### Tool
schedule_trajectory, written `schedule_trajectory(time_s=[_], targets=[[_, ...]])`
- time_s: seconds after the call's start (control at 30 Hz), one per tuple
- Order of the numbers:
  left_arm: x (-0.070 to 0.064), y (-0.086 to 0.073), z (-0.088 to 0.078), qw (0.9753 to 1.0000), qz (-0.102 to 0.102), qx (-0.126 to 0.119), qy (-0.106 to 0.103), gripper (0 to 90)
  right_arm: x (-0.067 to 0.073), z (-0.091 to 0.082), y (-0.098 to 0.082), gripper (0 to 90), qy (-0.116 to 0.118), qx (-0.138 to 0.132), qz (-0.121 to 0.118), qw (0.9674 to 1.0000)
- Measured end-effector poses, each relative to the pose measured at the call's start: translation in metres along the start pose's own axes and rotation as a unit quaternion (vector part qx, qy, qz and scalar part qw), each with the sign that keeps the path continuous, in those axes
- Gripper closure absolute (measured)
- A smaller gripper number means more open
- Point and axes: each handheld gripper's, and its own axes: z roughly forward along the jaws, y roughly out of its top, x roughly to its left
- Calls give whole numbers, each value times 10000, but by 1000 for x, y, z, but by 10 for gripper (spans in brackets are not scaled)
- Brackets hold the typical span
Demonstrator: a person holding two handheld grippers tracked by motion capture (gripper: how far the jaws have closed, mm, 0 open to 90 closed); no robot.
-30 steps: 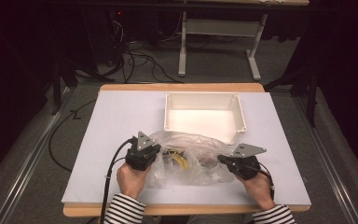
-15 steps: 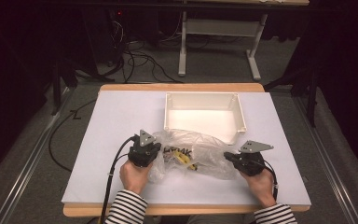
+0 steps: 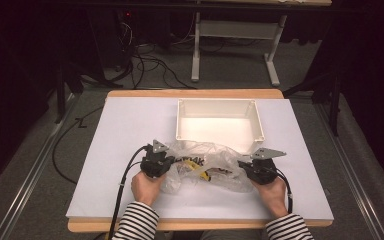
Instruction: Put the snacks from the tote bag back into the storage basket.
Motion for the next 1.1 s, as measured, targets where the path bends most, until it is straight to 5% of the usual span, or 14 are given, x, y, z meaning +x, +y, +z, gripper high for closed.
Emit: schedule_trajectory(time_s=[0.23,0.47,0.7,0.87,1.1], targets=[[-9,-17,-11,9985,29,176,-516,900,1,-7,-5,900,145,23,15,9999],[-30,-39,-32,9951,397,343,-839,900,12,-23,-17,900,316,103,-218,9992],[-29,-33,-50,9974,390,-222,-569,854,14,-27,-14,900,210,-27,-329,9992],[-21,-20,-64,9962,328,-754,-285,831,7,-31,-10,885,57,-241,-291,9993],[-13,-5,-51,9962,267,-819,-90,879,5,-29,-5,885,-34,-302,-291,9991]])
